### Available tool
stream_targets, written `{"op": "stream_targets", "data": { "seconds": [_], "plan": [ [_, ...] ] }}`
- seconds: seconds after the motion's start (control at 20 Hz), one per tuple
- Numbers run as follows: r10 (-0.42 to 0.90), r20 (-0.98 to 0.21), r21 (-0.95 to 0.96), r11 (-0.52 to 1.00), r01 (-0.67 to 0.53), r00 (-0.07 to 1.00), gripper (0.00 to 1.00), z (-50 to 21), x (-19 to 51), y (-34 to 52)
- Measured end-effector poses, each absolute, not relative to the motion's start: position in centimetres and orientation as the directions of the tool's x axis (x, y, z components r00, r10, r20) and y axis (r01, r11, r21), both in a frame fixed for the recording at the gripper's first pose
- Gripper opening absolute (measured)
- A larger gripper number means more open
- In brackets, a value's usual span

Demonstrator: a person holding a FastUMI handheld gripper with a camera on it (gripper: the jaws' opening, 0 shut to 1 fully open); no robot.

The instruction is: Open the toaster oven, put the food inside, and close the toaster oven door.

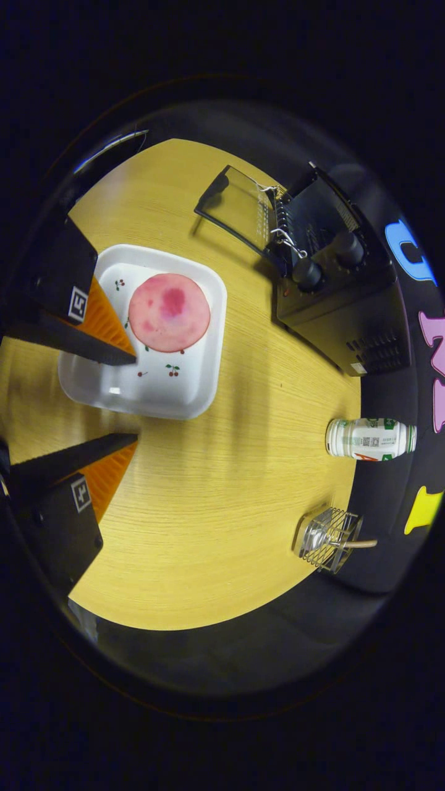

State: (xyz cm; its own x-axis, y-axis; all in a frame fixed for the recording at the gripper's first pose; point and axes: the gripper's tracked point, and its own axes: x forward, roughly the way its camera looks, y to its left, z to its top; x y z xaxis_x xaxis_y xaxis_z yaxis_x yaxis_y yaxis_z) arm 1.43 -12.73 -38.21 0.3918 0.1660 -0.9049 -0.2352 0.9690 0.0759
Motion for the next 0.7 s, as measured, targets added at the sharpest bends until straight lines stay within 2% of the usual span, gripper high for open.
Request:
{"op": "stream_targets", "data": {
  "seconds": [0.05, 0.1, 0.2, 0.25, 0.35, 0.5, 0.7],
  "plan": [
    [0.170, -0.907, 0.078, 0.967, -0.243, 0.385, 0.64, -38.2, 1.5, -12.7],
    [0.179, -0.909, 0.088, 0.965, -0.246, 0.376, 0.64, -38.3, 1.4, -12.9],
    [0.186, -0.908, 0.109, 0.970, -0.216, 0.375, 0.43, -38.3, 1.6, -13.4],
    [0.198, -0.905, 0.130, 0.971, -0.201, 0.375, 0.29, -38.6, 1.8, -13.6],
    [0.260, -0.893, 0.192, 0.958, -0.212, 0.366, 0.14, -38.6, 1.7, -13.5],
    [0.301, -0.879, 0.207, 0.940, -0.271, 0.370, 0.05, -38.3, 1.0, -13.6],
    [0.317, -0.891, 0.261, 0.943, -0.207, 0.325, 0.05, -38.2, -0.3, -13.6]
  ]
}}
